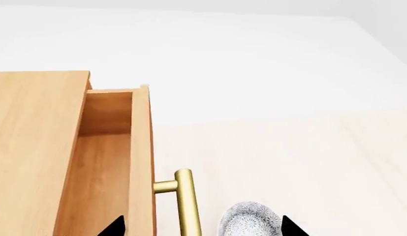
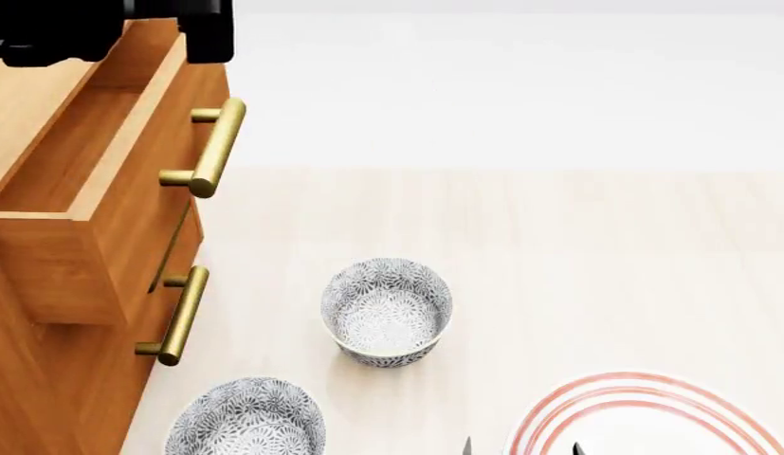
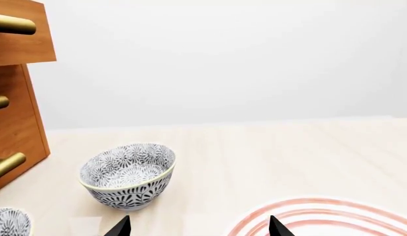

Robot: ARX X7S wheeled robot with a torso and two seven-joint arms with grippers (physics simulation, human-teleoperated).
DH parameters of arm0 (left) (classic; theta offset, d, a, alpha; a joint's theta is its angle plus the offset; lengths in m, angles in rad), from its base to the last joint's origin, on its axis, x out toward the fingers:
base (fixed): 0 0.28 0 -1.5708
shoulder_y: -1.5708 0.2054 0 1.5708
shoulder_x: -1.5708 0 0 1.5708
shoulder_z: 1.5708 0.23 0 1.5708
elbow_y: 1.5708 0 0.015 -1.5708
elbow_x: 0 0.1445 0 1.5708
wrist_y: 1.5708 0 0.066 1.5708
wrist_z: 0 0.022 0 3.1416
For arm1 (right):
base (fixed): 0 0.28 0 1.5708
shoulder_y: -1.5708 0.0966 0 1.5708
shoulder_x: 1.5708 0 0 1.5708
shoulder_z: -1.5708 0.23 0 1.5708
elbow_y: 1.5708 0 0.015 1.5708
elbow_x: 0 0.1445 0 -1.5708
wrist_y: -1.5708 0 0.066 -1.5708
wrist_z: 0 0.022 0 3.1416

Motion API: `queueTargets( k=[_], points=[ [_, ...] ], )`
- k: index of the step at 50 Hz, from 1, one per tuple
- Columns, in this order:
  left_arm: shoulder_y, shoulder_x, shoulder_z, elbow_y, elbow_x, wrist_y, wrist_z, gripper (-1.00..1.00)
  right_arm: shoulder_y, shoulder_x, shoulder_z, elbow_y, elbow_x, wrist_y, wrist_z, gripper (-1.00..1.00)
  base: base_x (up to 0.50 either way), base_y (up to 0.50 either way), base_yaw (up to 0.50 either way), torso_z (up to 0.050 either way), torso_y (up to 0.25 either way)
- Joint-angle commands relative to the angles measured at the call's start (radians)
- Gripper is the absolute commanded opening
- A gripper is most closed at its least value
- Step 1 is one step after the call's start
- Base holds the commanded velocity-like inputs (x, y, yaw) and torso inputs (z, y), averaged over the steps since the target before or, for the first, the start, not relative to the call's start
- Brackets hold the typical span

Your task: Open the top drawer of the cabinet.

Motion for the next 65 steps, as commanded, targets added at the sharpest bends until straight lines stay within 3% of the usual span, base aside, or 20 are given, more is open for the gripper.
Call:
queueTargets(
  k=[1, 65],
  points=[
    [0.028, -0.003, -0.085, 0.000, 0.111, 0.009, 0.027, 1.00, -0.001, 0.002, -0.002, -0.003, 0.000, 0.000, 0.005, 1.00, 0.00, 0.00, 0.00, 0.000, 0.000],
    [0.188, 0.001, -0.171, 0.000, 0.136, 0.038, 0.056, 1.00, 0.005, 0.012, -0.016, -0.003, 0.012, 0.001, 0.015, 1.00, 0.00, 0.00, 0.00, 0.000, 0.000]
  ],
)
